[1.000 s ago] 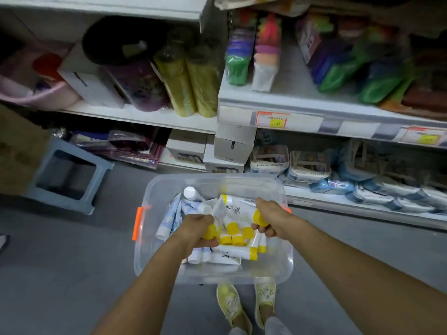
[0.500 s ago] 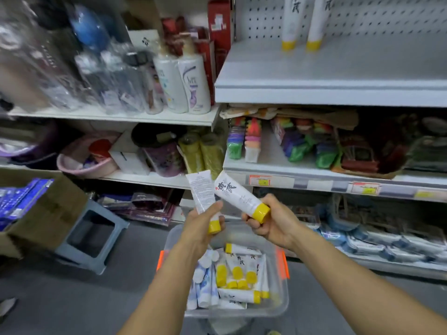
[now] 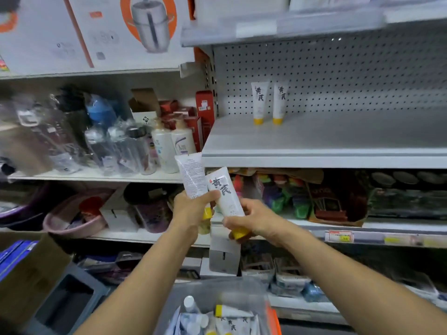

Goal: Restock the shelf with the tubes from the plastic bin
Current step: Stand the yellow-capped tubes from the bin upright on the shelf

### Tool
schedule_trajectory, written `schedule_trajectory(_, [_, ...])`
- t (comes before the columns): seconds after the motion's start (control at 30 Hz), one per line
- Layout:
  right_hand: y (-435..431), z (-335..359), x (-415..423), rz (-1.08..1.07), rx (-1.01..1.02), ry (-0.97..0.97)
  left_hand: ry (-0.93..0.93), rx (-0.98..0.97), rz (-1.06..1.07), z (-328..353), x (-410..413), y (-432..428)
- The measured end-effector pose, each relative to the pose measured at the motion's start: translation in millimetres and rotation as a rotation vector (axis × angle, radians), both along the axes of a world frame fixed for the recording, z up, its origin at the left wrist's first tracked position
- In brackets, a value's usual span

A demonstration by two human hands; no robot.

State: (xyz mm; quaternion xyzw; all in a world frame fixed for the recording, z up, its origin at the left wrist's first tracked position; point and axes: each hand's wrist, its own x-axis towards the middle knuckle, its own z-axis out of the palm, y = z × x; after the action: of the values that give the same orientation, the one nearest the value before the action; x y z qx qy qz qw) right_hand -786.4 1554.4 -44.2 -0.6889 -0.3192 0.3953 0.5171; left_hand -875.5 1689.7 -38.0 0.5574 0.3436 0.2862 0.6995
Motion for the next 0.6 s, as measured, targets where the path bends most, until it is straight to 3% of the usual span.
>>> schedule_trajectory(0.1, [6.4,18.4,23.1,-0.013,-0.031,-0.268,-0.046,0.066,-0.026,19.9,23.3,2.0])
schedule_trajectory(0.17, [8.0,31.9,46.7,-0.016,-0.041,-0.350,-0.070,0.088,-0.021,29.3,44.0,3.3])
schedule_trajectory(0.3, [5.1,55.4,106.6,-0.082,-0.003,-0.355,-0.151,0.062,-0.046,49.4,92.4,-0.5])
schedule_trajectory(0.5, [-4.2,83.6,224.9,-0.424,0.141,-0.374,-0.149,-0.045,-0.126,69.5,176.7,-4.5])
schedule_trajectory(0.6, [-8.6,88.4,291.7,-0.470,0.080,-0.386,-0.155,-0.092,-0.136,73.6,219.7,-8.4])
